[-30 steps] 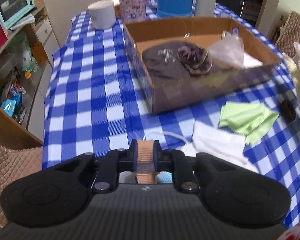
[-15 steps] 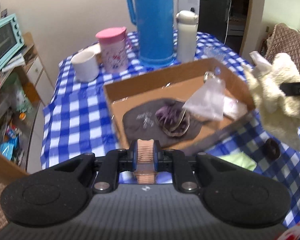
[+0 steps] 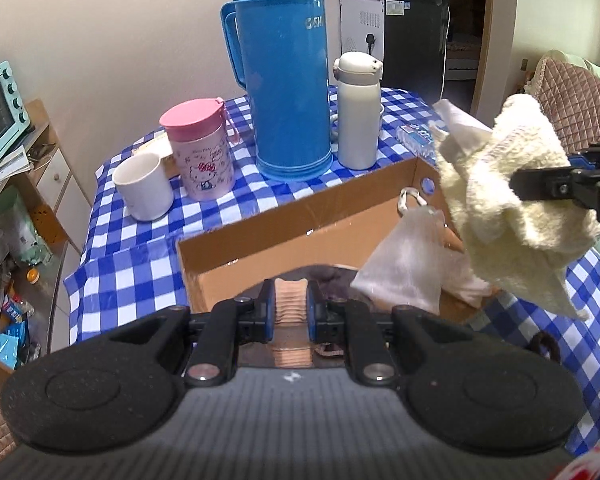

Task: Organize soft objects
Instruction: 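Carry the cream towel and tan clip over the cardboard box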

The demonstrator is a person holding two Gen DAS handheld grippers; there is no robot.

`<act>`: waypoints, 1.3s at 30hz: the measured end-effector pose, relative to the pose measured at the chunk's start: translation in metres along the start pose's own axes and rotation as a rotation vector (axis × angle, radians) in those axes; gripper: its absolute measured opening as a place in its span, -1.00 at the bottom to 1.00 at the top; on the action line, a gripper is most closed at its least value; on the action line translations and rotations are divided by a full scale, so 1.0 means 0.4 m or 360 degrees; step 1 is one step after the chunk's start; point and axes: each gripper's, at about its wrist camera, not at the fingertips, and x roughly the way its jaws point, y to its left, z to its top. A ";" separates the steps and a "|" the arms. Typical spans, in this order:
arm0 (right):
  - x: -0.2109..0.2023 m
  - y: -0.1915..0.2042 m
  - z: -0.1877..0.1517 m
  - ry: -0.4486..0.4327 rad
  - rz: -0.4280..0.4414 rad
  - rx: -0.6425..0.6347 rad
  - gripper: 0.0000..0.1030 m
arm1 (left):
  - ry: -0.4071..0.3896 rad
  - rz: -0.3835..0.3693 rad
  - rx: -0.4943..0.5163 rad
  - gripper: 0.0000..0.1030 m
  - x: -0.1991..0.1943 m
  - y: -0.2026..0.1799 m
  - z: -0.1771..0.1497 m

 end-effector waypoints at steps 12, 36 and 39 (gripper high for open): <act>0.129 -0.057 -0.014 -0.0074 -0.0048 0.0070 -0.66 | 0.0033 -0.0008 -0.0052 -0.73 0.094 0.013 0.034; 0.264 -0.099 -0.106 0.0119 0.0034 0.0335 -0.66 | 0.0144 -0.0026 -0.0099 -0.73 0.210 0.030 0.004; 0.280 -0.093 -0.116 0.0291 0.0061 0.0294 -0.66 | 0.0150 -0.0033 -0.0100 -0.73 0.214 0.031 0.002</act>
